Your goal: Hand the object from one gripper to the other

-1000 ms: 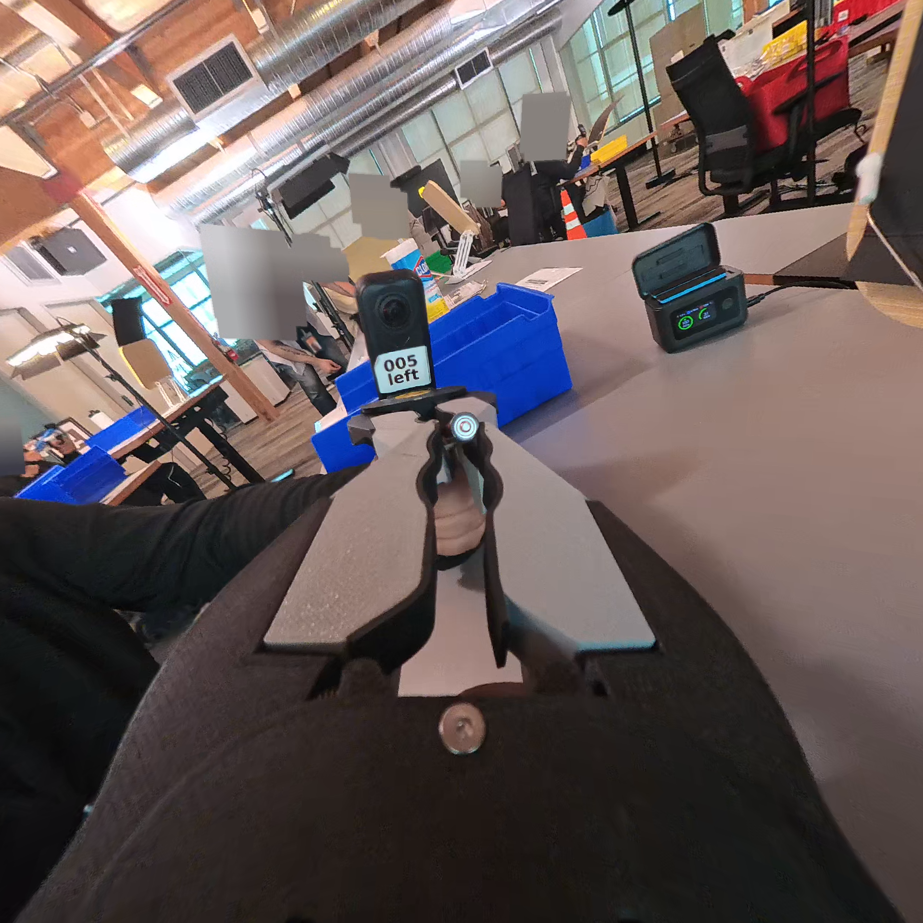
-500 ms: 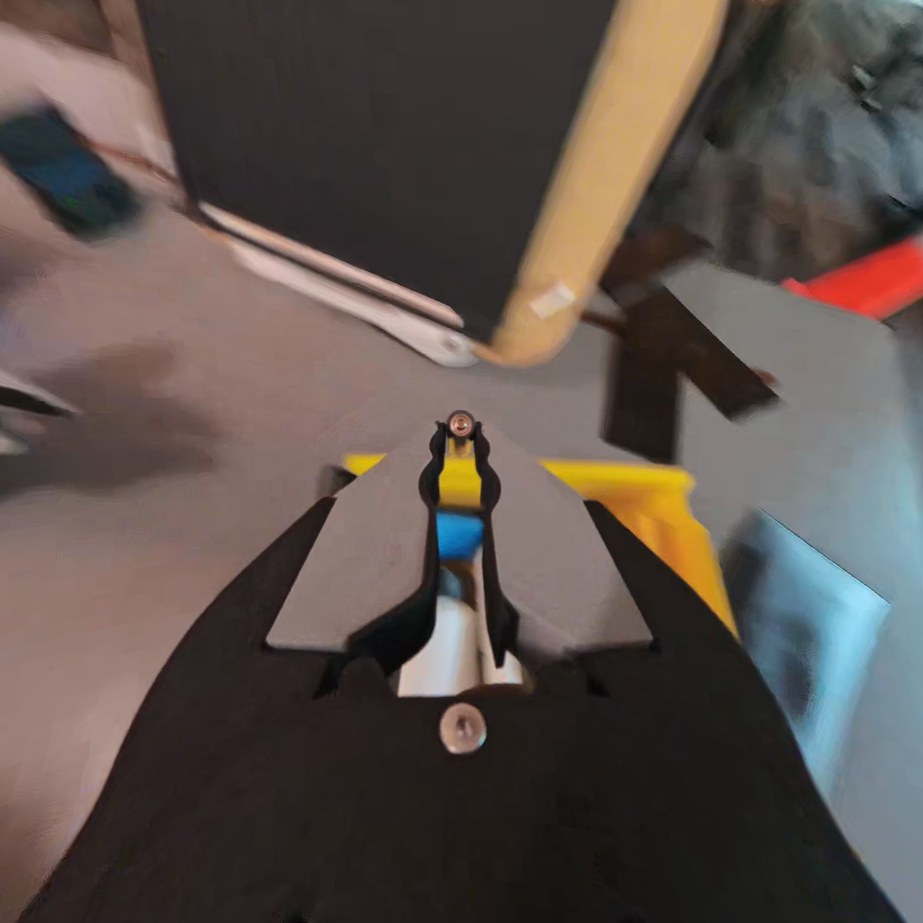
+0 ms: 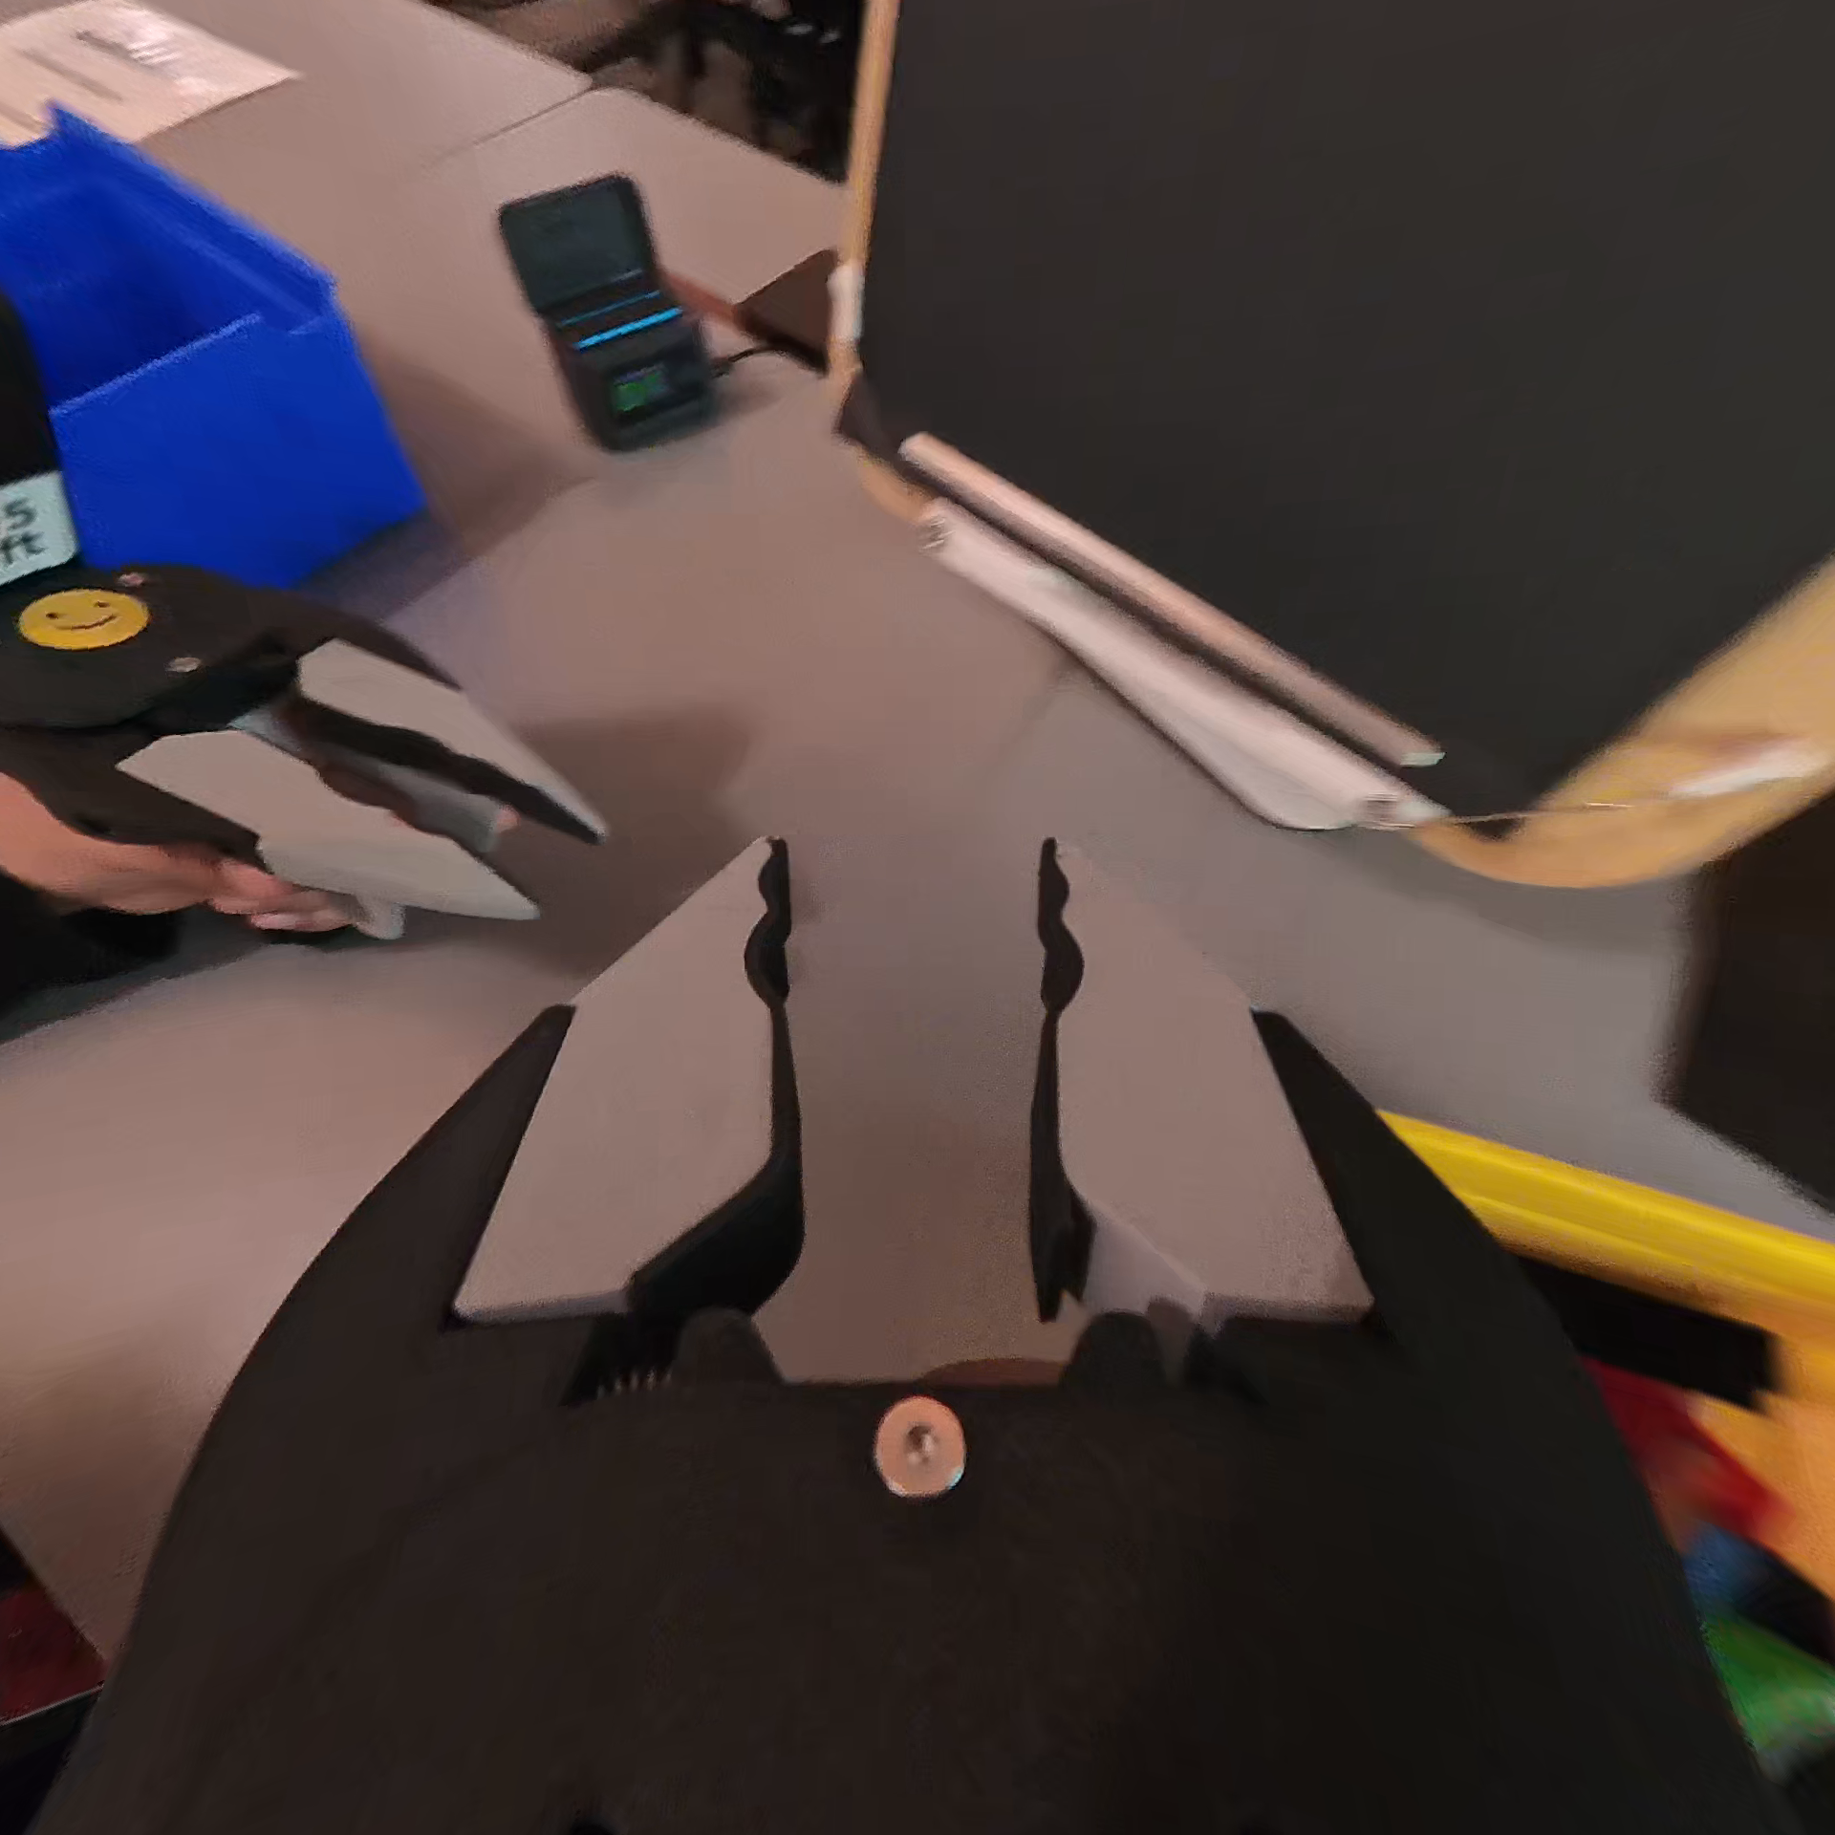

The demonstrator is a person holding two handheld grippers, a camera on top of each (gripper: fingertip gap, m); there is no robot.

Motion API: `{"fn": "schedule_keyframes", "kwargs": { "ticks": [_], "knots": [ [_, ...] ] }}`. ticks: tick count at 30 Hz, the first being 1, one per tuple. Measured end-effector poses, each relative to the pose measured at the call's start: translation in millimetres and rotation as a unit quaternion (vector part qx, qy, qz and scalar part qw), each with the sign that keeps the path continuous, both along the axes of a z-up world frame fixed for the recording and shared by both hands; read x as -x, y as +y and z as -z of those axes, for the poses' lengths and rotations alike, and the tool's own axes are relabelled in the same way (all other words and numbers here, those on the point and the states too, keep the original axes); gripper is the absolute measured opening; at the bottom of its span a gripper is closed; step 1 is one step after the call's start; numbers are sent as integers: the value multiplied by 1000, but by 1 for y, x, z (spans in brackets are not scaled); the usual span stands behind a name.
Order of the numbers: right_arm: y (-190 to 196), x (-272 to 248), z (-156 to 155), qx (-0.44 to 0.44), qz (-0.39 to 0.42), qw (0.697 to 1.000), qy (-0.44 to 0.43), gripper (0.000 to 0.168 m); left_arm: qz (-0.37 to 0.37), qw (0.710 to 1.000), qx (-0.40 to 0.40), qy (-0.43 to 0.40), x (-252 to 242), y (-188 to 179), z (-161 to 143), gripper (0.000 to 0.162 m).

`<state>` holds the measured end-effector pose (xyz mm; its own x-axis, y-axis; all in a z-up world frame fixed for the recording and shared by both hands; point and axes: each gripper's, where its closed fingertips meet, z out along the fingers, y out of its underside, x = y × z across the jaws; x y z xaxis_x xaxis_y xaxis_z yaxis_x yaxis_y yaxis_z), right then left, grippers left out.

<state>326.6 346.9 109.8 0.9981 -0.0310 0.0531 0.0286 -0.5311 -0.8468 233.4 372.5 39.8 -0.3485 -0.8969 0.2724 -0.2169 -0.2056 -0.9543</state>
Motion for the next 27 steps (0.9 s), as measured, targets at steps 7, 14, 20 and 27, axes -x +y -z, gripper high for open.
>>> {"fn": "schedule_keyframes", "kwargs": {
  "ticks": [7, 14, 20, 27],
  "knots": [
    [64, 36, 98, -24, -23, 997, 69, 50, 8, 996, -91, 14, 0, -17, 10, 25],
    [76, 51, 128, -9, -61, 993, 103, 55, -15, 976, -195, 94, 9, -29, 24, 40],
    [76, 57, 137, 21, -69, 996, 51, 56, -70, 971, -226, 38, 94, -33, -80, 38],
    [74, 57, 138, 25, -69, 994, 76, 58, -269, 932, -208, 129, 202, 161, -92, 38]
  ]
}}
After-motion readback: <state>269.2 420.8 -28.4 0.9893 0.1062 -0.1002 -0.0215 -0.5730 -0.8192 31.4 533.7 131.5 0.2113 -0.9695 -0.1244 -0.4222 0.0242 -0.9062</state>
